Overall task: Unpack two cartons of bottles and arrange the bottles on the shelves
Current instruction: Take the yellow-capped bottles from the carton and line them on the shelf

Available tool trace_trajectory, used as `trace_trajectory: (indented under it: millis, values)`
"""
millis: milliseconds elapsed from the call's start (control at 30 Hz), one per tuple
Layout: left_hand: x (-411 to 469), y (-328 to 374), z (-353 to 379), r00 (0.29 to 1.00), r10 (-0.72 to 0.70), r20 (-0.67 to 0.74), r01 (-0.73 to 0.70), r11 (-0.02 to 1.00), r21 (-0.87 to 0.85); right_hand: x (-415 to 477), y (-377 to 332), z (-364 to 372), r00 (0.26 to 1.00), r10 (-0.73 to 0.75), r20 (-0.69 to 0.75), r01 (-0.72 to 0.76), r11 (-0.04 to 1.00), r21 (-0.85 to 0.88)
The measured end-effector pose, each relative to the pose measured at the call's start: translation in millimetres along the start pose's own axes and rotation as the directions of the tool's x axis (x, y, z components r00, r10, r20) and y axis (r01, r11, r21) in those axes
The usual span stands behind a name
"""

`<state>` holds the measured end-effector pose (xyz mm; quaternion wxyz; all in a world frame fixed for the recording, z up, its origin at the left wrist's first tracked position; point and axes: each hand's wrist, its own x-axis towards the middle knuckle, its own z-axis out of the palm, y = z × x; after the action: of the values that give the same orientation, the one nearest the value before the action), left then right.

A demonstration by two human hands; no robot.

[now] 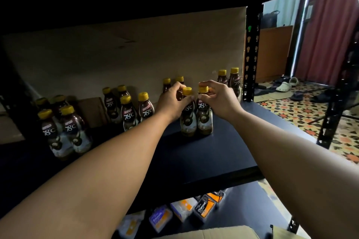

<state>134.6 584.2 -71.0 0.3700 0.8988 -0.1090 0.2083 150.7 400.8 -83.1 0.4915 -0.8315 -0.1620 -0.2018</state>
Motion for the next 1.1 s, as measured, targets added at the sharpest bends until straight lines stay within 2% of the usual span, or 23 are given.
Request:
trace_trajectory:
  millis: [133,567,767,900,1100]
  values:
    - [3,-3,3,1.000,-0.010,-0.004,0.010,1.000,0.012,6,7,1,1.000,-0.005,0.015,0.005,1.000,0.005]
    - [4,-18,24,0.990,0.019,-0.138,-0.019,1.000,-0.001,22,24,4,0.997,-0.071,0.034,0.070,0.996,0.052]
    - [-13,-26,51,0.959,0.018,-0.283,-0.098,0.958,-0.271,21,22,7,0.997,-0.077,0.005,0.077,0.997,0.002]
    - [-7,-38,63,0.935,0.027,-0.354,-0.148,0.936,-0.320,21,23,9,0.996,-0.082,-0.032,0.081,0.997,-0.015]
    - [-2,-48,63,0.928,0.048,-0.369,-0.191,0.912,-0.362,22,22,12,0.999,-0.032,-0.026,0.033,0.999,0.020]
